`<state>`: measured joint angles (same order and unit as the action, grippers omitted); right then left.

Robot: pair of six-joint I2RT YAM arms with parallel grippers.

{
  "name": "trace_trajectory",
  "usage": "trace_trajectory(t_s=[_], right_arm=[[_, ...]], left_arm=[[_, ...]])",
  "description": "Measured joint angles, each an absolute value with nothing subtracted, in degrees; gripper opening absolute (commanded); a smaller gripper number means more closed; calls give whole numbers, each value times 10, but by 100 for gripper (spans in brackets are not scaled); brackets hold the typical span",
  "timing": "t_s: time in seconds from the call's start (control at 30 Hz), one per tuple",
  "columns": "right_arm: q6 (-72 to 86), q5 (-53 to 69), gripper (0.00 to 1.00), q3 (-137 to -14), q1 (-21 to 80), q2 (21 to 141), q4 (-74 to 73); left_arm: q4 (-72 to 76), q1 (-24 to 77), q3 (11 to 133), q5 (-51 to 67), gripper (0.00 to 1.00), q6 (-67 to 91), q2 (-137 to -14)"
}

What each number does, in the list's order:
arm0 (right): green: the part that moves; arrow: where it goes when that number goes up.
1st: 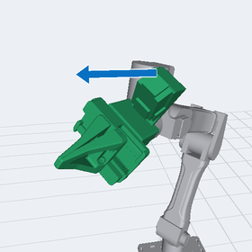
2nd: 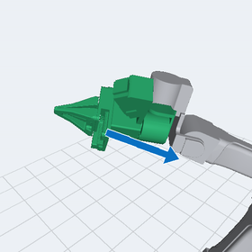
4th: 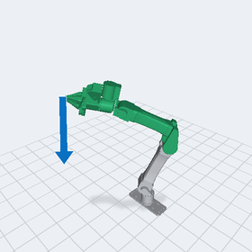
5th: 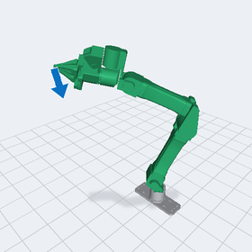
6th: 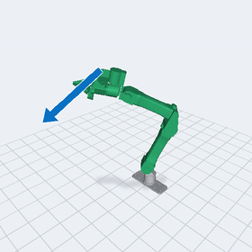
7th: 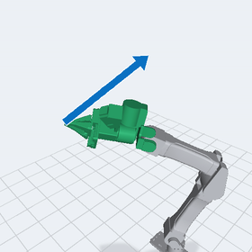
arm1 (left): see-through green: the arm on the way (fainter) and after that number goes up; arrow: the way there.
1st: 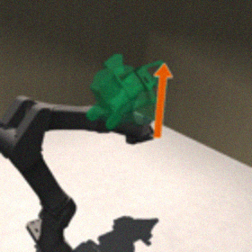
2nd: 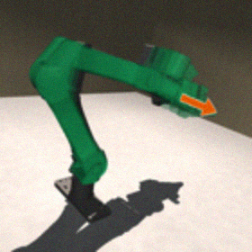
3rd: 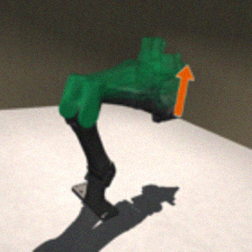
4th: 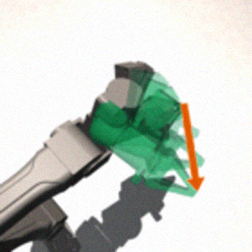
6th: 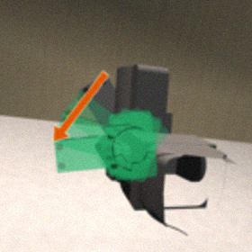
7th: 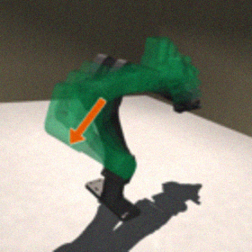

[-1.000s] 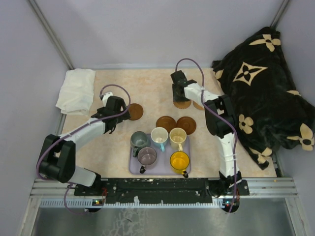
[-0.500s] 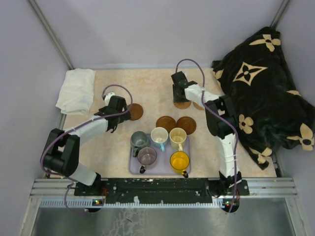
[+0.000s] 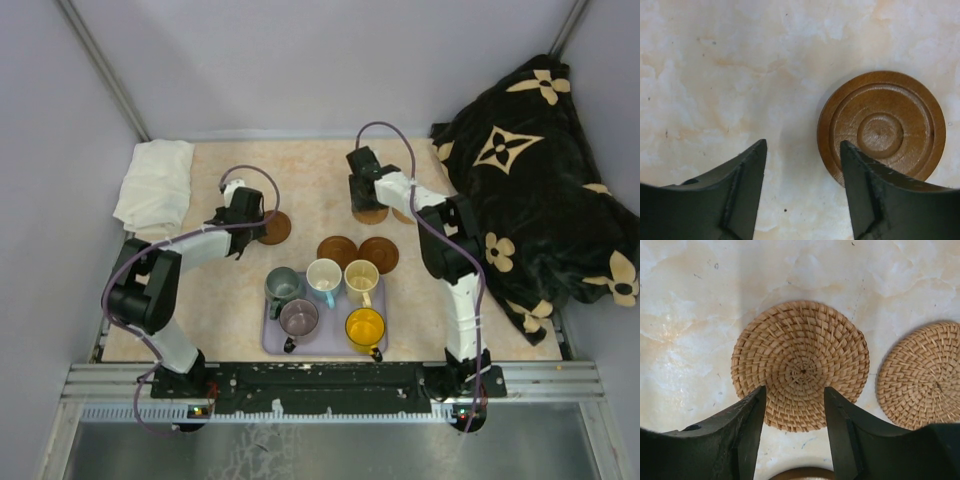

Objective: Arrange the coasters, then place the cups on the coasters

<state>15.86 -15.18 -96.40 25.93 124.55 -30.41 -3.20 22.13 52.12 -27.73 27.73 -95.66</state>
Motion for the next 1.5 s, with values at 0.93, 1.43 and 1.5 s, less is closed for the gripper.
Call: trace_trajectory(t_s=[0.93, 1.43, 1.5], right_arm=[[137, -105, 12, -871, 356, 1123, -364], [153, -62, 13, -818, 398, 1115, -368], [153, -57, 13, -820, 400, 1119, -367]], left_arm=[[-44, 221, 578, -213, 42, 240, -1024], [-73, 218, 612, -202, 20, 253, -1044], [-77, 215, 614, -206, 21, 258, -1045]])
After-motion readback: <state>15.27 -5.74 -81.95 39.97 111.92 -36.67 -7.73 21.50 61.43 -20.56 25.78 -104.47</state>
